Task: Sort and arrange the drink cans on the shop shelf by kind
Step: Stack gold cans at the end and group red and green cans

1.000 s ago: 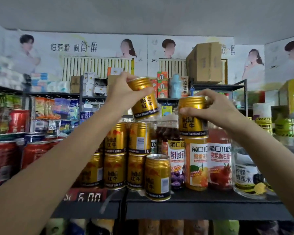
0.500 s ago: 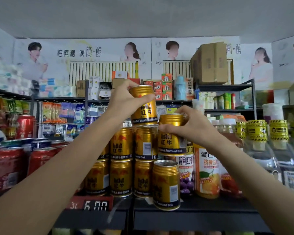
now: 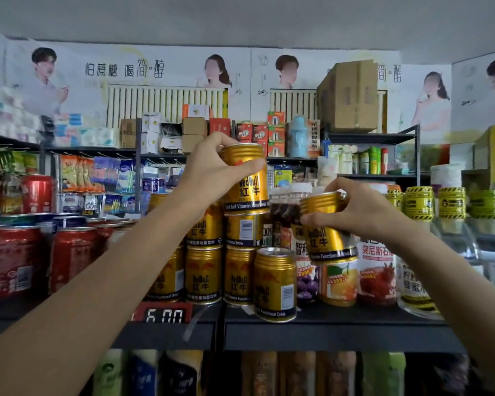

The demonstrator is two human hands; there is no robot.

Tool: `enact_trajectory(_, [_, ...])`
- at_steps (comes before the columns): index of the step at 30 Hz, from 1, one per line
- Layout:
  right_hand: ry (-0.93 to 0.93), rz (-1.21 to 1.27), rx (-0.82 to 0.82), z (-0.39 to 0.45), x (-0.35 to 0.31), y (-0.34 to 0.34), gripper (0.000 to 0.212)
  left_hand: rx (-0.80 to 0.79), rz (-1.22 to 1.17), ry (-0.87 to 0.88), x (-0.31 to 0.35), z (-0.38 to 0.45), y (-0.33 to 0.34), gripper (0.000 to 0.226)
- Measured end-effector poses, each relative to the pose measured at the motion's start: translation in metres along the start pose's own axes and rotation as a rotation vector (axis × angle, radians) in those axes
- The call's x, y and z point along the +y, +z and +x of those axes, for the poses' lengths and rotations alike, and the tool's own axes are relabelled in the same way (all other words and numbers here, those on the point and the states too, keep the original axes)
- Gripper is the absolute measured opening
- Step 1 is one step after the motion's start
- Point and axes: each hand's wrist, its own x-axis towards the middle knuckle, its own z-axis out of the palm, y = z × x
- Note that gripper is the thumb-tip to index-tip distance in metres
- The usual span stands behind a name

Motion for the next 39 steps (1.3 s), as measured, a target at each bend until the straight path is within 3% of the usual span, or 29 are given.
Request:
enact_trajectory(9, [0.13,0.076,-0.141,-0.038,0.045,0.032,0.044,-0.103,-0.069,-0.018,-0.006,-0.029,0.014,0.036])
enact_trajectory(12, [0.148,0.103,-0.093,-0.043,0.044,0.039,0.048,-0.126,-0.068,-0.017,-0.009,-0.033,0.017,0.033])
enact_trajectory(15, [0.153,-0.031,-0.064,-0.044,0.036,0.041,0.051,-0.137,-0.067,-0.007,-0.012,-0.037,0.018,0.032])
enact_trajectory(19, [0.024,-0.204,0.056,-0.047,0.015,0.03,0.051,-0.111,-0.067,0.003,-0.017,-0.041,0.007,0.032])
enact_trajectory(23, [-0.104,0.004,0.181,-0.045,-0.019,0.019,0.052,-0.081,-0.036,-0.012,-0.024,-0.046,-0.011,0.03])
enact_trajectory(26, [-0.146,0.186,0.171,-0.041,-0.046,0.025,0.058,-0.068,0.003,-0.028,-0.033,-0.055,-0.03,0.032])
enact_trajectory(30, [-0.259,0.103,0.156,-0.034,-0.083,0.049,0.049,-0.029,0.025,-0.035,-0.047,-0.06,-0.071,0.025])
enact_trajectory(35, [-0.246,0.044,0.166,-0.026,-0.112,0.114,0.053,0.053,0.019,-0.053,-0.074,-0.063,-0.132,0.03])
enact_trajectory(39, [-0.21,0.109,0.192,-0.025,-0.133,0.167,0.054,0.0,0.041,-0.026,-0.104,-0.068,-0.182,0.028])
